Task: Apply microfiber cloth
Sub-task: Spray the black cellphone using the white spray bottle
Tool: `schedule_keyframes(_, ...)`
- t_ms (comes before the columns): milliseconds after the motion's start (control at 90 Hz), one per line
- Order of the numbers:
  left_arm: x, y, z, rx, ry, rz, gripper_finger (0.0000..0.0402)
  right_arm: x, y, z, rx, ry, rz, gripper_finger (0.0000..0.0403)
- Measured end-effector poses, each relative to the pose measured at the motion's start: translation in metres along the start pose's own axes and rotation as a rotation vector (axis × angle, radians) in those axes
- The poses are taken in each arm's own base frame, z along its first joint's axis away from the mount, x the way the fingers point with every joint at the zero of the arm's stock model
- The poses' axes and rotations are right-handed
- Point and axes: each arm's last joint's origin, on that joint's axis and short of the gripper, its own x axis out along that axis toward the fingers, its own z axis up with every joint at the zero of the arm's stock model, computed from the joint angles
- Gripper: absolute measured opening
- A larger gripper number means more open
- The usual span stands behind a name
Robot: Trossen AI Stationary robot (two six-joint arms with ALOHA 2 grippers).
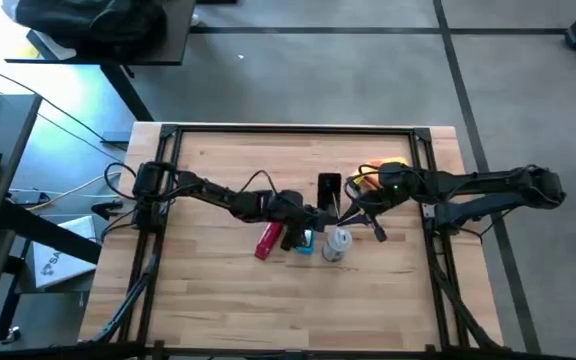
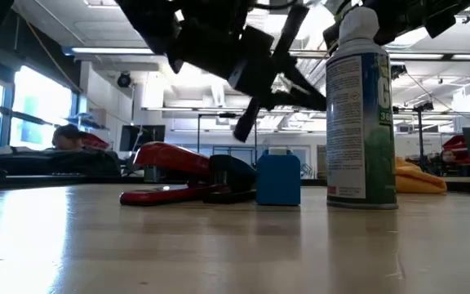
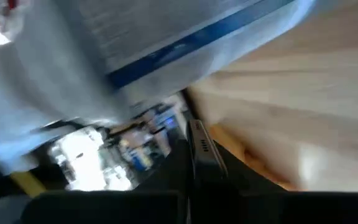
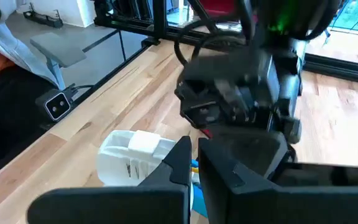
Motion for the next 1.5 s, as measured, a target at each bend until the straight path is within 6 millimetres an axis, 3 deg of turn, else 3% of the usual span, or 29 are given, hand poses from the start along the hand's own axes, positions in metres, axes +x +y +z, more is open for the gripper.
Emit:
schedule_keyframes(367,0.002,-0.003,-0.003,0.036,-0.095,0.047,0.001,0.0,0.0,0.0,-0.004,-0.003,0.0,0.0)
schedule_keyframes(611,0.002,0.002,-0.02,0.108,-0.045,0.162,0.001,0.0,0.0,0.001,-0.008,-0.007,-0.001,0.0)
schedule_keyframes(878,0.002,0.0,-0.035,0.049,0.119,0.124,0.001,0.0,-0.001,0.001,-0.006,-0.004,-0.027,0.0)
schedule_keyframes(1044,0.002,-0.002,-0.033,-0.057,0.215,0.065,0.001,0.0,-0.001,0.001,-0.007,-0.004,-0.035,0.0)
schedule_keyframes(1300,-0.001,0.013,-0.006,-0.19,0.285,0.088,0.001,0.0,-0.003,0.001,0.027,0.006,-0.098,0.0)
schedule_keyframes(1500,-0.032,0.025,-0.006,-0.491,0.492,0.02,0.001,-0.005,0.005,0.008,-0.021,-0.039,-0.085,0.0)
